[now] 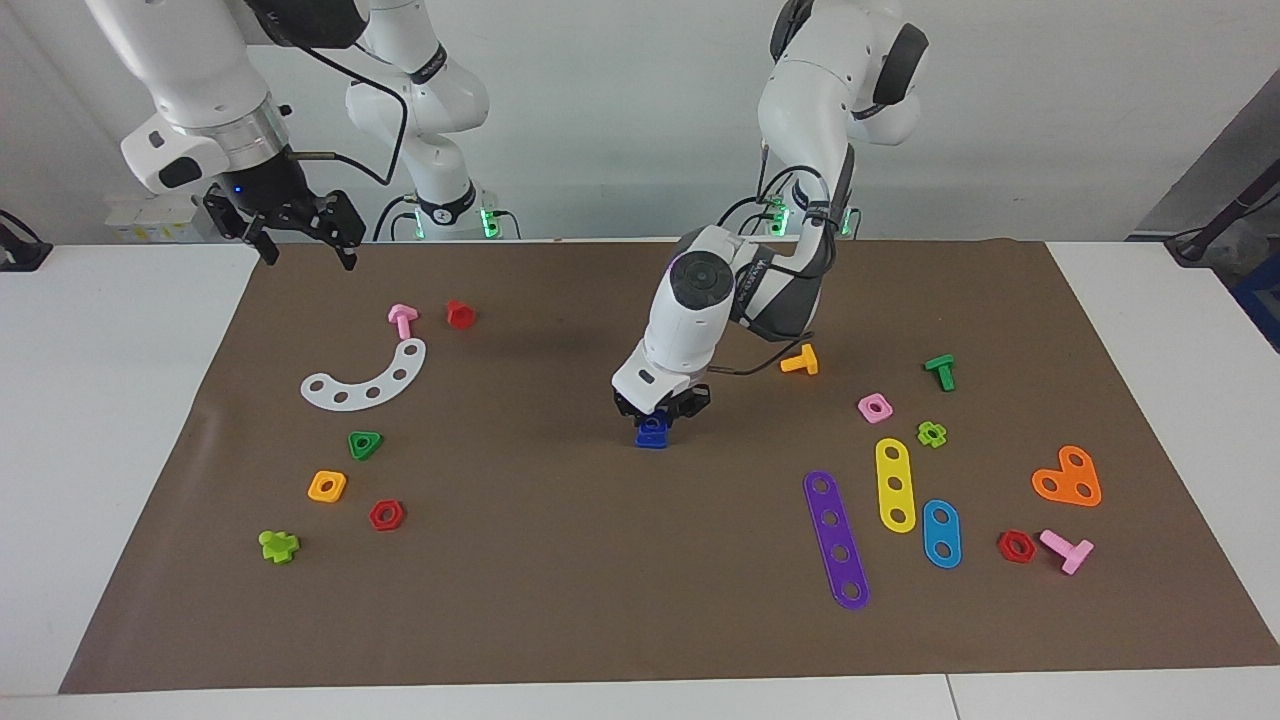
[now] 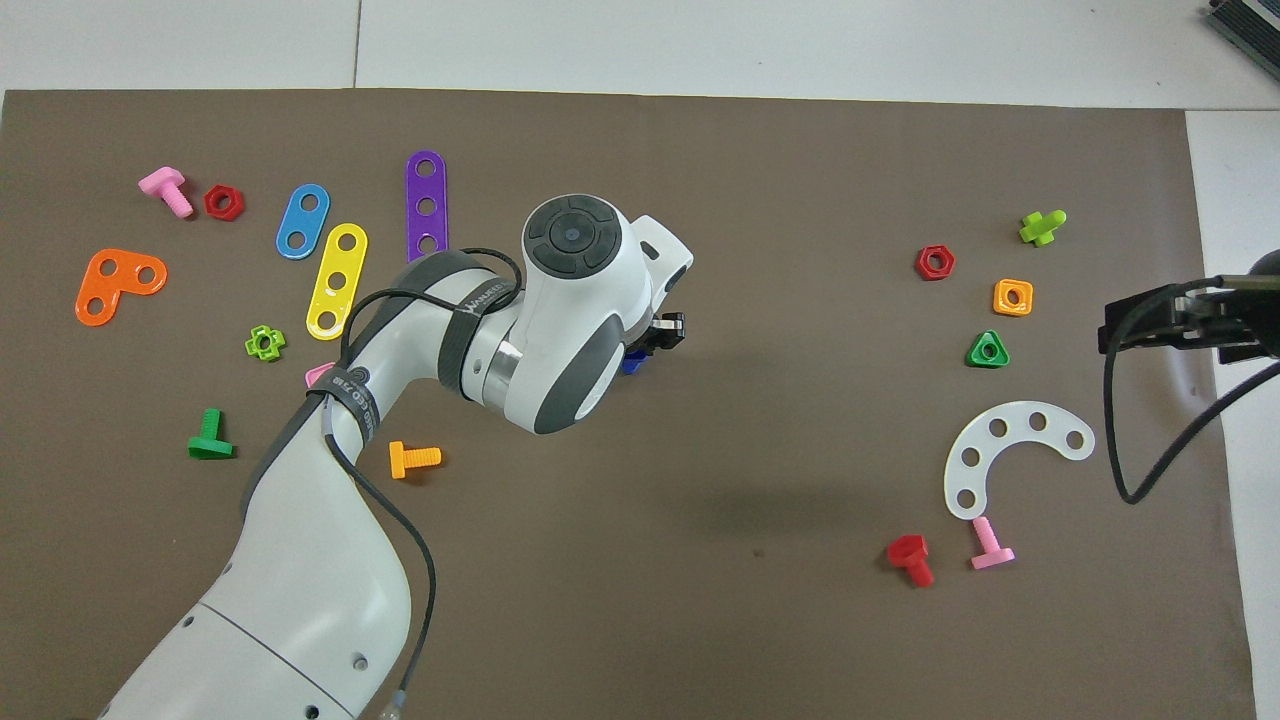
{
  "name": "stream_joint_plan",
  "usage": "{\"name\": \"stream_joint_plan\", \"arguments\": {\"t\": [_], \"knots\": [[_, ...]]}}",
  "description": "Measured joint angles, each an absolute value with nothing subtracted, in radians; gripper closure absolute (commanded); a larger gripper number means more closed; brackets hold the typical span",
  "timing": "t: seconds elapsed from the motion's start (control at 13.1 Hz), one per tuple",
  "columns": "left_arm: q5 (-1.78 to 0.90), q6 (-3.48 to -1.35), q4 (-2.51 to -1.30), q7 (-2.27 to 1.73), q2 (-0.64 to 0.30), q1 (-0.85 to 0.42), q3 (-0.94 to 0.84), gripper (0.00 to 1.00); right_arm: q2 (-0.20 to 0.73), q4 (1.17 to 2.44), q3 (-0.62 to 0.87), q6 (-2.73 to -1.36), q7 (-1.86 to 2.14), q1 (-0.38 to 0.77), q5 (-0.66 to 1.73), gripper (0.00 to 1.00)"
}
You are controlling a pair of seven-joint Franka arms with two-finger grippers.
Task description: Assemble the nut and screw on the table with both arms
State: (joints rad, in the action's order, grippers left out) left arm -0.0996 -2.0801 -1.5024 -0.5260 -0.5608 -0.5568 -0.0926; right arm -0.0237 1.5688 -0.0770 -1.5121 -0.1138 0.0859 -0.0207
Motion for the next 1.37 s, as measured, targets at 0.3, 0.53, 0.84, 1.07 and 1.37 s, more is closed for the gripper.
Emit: {"name": "stream_joint_plan", "arguments": {"t": [0.3,0.53,0.84,1.07,1.37], "knots": [[-0.1,-2.082,-1.52,-0.526,-0.561,-0.557,-0.092,0.85,-0.024,1.569,-0.077,-1.512,-0.114,0.086,-0.021,0.0],[-0.1,-2.096,-1.538,-0.526,-0.561,-0.557,-0.092,0.84,-0.024,1.569,-0.077,-1.512,-0.114,0.086,-0.021,0.0],[-0.1,-2.126,-1.561,-0.526,-0.564,-0.558,-0.092,0.32,-0.024,1.569,-0.077,-1.512,-0.114,0.086,-0.021,0.0],[-0.099,-2.127,-1.56,-0.526,-0.565,-0.558,-0.092,0.13,-0.024,1.569,-0.077,-1.512,-0.114,0.086,-0.021,0.0],[-0.099,-2.126,-1.558,-0.526,-0.565,-0.558,-0.091,0.08,-0.024,1.569,-0.077,-1.512,-0.114,0.086,-0.021,0.0]]}}
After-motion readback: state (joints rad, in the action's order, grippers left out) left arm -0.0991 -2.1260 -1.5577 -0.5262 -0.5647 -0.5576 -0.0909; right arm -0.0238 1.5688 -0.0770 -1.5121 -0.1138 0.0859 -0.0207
